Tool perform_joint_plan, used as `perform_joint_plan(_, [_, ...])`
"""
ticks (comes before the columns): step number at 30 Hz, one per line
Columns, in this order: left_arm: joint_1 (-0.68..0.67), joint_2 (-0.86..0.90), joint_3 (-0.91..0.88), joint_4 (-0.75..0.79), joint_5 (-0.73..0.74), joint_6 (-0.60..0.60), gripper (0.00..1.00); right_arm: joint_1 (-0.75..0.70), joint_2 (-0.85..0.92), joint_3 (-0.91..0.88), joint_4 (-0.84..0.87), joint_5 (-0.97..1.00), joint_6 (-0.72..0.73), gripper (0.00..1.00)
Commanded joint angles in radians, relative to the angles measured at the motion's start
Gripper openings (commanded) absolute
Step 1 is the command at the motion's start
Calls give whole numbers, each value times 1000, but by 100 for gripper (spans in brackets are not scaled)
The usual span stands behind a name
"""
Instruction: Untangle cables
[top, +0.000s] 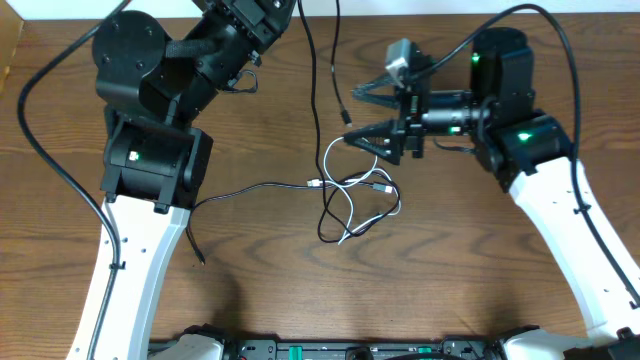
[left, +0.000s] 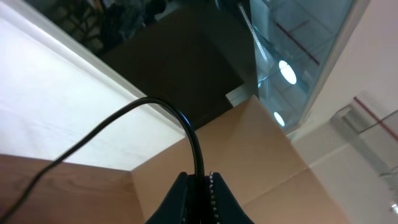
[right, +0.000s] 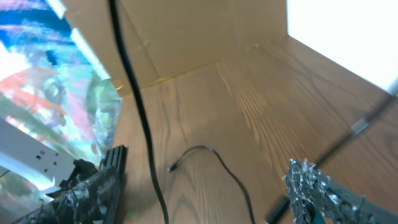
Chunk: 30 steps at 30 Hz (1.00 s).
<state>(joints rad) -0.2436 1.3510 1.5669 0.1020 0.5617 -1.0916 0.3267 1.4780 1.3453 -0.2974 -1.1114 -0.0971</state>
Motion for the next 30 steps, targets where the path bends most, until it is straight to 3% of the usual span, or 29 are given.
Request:
perform_joint_plan(1, [5,-2,29,10,13,-75,8,29,35,-1,76,-24,88,81])
perform_joint_plan(5, [-10,0,29,8,59,-76,8,66,84,-1,270,-24,238,76])
perform_joint_plan(9, [-23,1,27,-2,59,-56,8,85,119,-1,419,-17,364,48])
perform_joint_plan(11, [-23,2,27,-21,58,-34,8,85,120,-1,439,-18,389,42])
perform_joint_plan(16, [-21,4,27,-67,37,-27,8,86,119,-1,429,-20,396,47])
perform_joint_plan(21, [-14,4,27,-68,25,-25,8,11,119,-1,299,25,365,58])
perform_joint_plan(25, [-15,10,27,-71,25,-14,8,-58,119,-1,315,-167,320,61])
perform_joint_plan(30, [-15,14,27,-71,20,-32,8,-32,119,-1,305,-306,254,65])
